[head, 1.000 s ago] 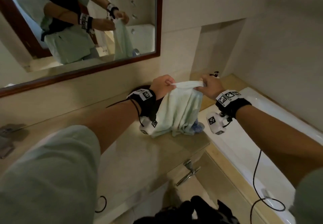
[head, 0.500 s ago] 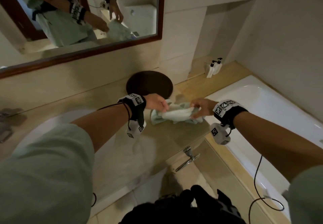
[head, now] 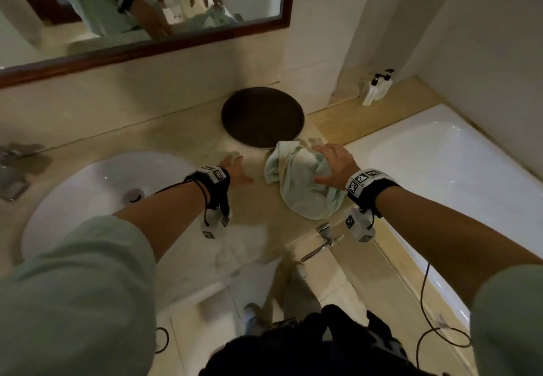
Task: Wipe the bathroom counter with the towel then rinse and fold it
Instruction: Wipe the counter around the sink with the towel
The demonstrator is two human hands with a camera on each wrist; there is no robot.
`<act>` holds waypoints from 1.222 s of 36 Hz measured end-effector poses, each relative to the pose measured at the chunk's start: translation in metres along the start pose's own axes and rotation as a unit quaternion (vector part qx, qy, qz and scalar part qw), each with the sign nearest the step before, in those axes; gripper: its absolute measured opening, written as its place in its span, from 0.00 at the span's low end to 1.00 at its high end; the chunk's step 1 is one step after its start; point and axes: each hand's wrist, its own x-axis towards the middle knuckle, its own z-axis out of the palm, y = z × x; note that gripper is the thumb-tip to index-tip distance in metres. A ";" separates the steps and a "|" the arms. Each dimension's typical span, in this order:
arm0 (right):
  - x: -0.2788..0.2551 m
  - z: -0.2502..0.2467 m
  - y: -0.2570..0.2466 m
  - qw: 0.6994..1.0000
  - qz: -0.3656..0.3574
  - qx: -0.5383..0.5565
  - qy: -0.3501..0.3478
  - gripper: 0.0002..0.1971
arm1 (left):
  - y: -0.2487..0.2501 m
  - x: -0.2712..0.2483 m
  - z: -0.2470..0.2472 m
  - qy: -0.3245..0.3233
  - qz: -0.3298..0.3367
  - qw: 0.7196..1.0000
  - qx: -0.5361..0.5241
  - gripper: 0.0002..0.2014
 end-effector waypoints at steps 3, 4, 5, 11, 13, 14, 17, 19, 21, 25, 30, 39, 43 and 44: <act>0.002 0.014 -0.003 0.995 -0.058 -0.085 -0.002 0.54 | -0.009 -0.001 0.014 -0.013 -0.029 0.999 -0.018 0.47; 0.004 0.017 -0.005 0.990 -0.065 -0.122 -0.014 0.55 | -0.011 -0.002 0.018 -0.013 -0.038 0.999 -0.025 0.47; 0.006 0.018 -0.007 0.985 -0.065 -0.158 -0.026 0.56 | -0.011 -0.003 0.020 -0.012 -0.042 0.998 -0.035 0.46; 0.017 0.022 -0.009 0.963 -0.057 -0.235 -0.119 0.59 | -0.014 -0.004 0.035 0.005 -0.063 0.997 -0.044 0.47; 0.019 0.023 -0.008 0.957 -0.060 -0.252 -0.127 0.62 | -0.013 -0.004 0.039 0.008 -0.089 0.996 -0.025 0.47; 0.020 0.022 -0.008 0.956 -0.062 -0.255 -0.131 0.63 | -0.013 -0.004 0.040 0.011 -0.109 0.994 -0.020 0.47; 0.024 0.022 -0.008 0.956 -0.058 -0.248 -0.149 0.62 | -0.011 -0.004 0.047 0.012 -0.161 0.987 -0.020 0.46; 0.027 0.027 -0.009 0.957 -0.048 -0.243 -0.150 0.63 | -0.016 0.002 0.060 0.004 -0.173 0.985 -0.024 0.50; 0.032 0.034 -0.008 0.961 -0.030 -0.228 -0.153 0.64 | -0.017 0.006 0.071 0.016 -0.178 0.984 -0.025 0.52; 0.037 0.035 -0.004 0.969 -0.007 -0.192 -0.156 0.60 | -0.003 0.004 0.073 0.022 -0.217 0.974 -0.066 0.51; 0.055 0.036 0.009 0.972 -0.034 -0.177 -0.150 0.52 | 0.015 0.010 0.067 0.003 -0.268 0.957 -0.112 0.63; 0.082 0.043 0.034 0.971 -0.072 -0.154 -0.168 0.40 | 0.036 0.006 0.056 0.007 -0.296 0.947 -0.122 0.66; 0.088 0.041 0.033 0.972 -0.093 -0.167 -0.136 0.43 | 0.041 0.004 0.052 0.004 -0.303 0.946 -0.118 0.65; 0.090 0.040 0.032 0.972 -0.093 -0.171 -0.128 0.44 | 0.042 0.004 0.051 0.005 -0.305 0.945 -0.118 0.65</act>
